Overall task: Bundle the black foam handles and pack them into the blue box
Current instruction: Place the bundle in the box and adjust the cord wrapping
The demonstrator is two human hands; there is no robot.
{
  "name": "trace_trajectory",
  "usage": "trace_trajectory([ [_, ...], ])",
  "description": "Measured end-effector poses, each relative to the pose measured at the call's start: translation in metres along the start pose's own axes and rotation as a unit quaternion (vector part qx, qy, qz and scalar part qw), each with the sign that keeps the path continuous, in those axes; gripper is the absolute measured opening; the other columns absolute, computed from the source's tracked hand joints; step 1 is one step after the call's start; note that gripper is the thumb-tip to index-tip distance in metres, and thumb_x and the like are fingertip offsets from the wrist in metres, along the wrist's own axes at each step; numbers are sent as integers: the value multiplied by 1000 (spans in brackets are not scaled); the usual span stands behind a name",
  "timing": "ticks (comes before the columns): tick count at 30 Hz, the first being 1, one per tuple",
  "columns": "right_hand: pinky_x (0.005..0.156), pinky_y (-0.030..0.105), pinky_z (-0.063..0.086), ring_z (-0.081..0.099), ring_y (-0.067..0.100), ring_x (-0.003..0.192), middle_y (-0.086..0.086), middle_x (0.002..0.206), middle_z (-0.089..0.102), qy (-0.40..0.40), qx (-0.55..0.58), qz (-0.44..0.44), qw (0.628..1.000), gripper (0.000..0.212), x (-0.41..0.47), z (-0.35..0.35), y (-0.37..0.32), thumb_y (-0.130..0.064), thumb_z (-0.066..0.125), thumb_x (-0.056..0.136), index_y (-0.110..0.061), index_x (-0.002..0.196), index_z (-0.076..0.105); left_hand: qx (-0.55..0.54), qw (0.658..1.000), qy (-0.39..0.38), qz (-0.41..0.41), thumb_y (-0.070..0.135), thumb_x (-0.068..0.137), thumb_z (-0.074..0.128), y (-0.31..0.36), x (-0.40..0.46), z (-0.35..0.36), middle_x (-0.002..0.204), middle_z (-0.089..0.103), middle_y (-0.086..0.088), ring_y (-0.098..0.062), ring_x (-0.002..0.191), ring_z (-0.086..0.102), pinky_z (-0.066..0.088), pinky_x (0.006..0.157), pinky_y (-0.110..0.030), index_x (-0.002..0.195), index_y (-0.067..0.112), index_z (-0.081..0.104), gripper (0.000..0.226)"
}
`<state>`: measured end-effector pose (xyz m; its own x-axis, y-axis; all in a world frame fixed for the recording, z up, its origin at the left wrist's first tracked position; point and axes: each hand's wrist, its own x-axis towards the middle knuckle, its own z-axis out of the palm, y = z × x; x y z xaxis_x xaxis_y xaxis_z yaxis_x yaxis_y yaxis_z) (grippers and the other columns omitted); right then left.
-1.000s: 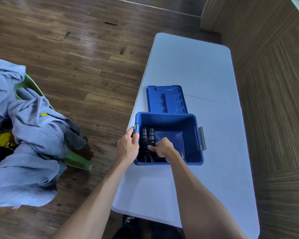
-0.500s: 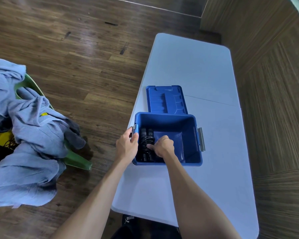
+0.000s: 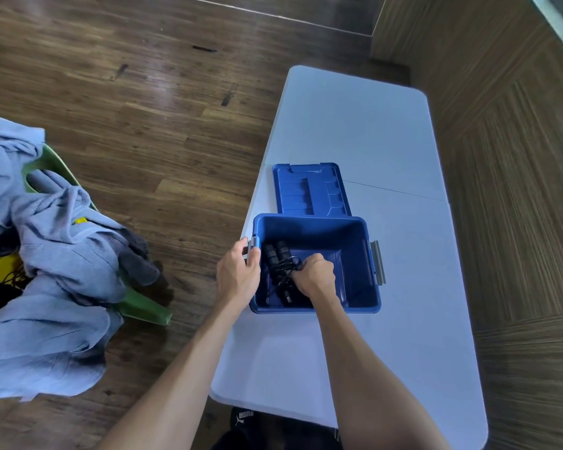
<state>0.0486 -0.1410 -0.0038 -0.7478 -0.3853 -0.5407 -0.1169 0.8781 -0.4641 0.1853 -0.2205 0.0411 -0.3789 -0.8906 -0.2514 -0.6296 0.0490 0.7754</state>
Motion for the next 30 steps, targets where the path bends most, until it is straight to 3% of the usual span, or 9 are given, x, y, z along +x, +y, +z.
trace_trajectory([
  [5,74,34,54,69,34,99,15,116,64,-12,12,12,1000,40,2,10,-3,-30,78,87,-5,114,60,5,1000,-6,0,32,102,52,1,-1,0,137,65,-12,-32,127,60,46,108,-45,144,11,55,47],
  [9,78,36,59,67,24,82,12,106,70,-2,48,11,999,41,3,17,-2,-41,83,80,-13,92,56,22,1000,9,14,29,101,54,3,-2,-1,127,70,-14,-32,116,65,49,103,-43,140,10,59,44],
  [12,82,35,57,70,24,88,10,104,70,-21,61,18,998,48,0,11,-1,-38,91,72,-18,80,49,59,997,22,39,27,101,57,8,-5,-2,120,70,-17,-35,113,64,47,97,-41,135,9,62,39],
  [15,82,33,56,68,24,88,9,103,67,-39,70,22,997,55,2,11,-3,-42,93,67,-14,92,53,71,996,17,42,26,100,59,10,-6,-4,123,68,-16,-33,116,61,46,96,-39,137,9,61,40],
  [19,82,31,51,60,22,88,6,90,58,-68,96,28,993,76,6,12,-5,-70,91,44,-22,87,51,56,997,14,47,25,98,62,6,-3,-5,122,70,-13,-32,109,66,55,94,-44,135,13,62,39],
  [21,78,32,56,68,25,94,7,97,68,-42,102,34,993,71,7,9,1,-58,90,59,-9,99,59,64,996,24,58,23,97,63,5,-3,-3,121,69,-12,-31,107,66,56,92,-43,133,13,62,37],
  [26,69,51,64,75,33,86,13,106,66,-17,195,28,980,97,19,18,22,-55,93,37,-9,113,55,199,945,125,225,13,83,77,6,-7,6,117,66,-11,-35,103,60,50,85,-46,123,7,69,41],
  [28,74,51,64,74,33,90,12,111,64,-6,229,5,973,88,-2,3,8,-52,90,54,-21,128,54,231,925,105,284,13,87,73,12,-8,11,106,68,-11,-33,95,62,54,79,-45,116,6,71,30],
  [30,71,49,65,72,27,78,16,110,70,-17,257,-10,966,54,-7,-5,5,-42,83,74,-24,123,68,285,918,33,275,15,96,62,28,-12,13,97,70,-12,-35,90,67,55,70,-43,108,6,69,16],
])
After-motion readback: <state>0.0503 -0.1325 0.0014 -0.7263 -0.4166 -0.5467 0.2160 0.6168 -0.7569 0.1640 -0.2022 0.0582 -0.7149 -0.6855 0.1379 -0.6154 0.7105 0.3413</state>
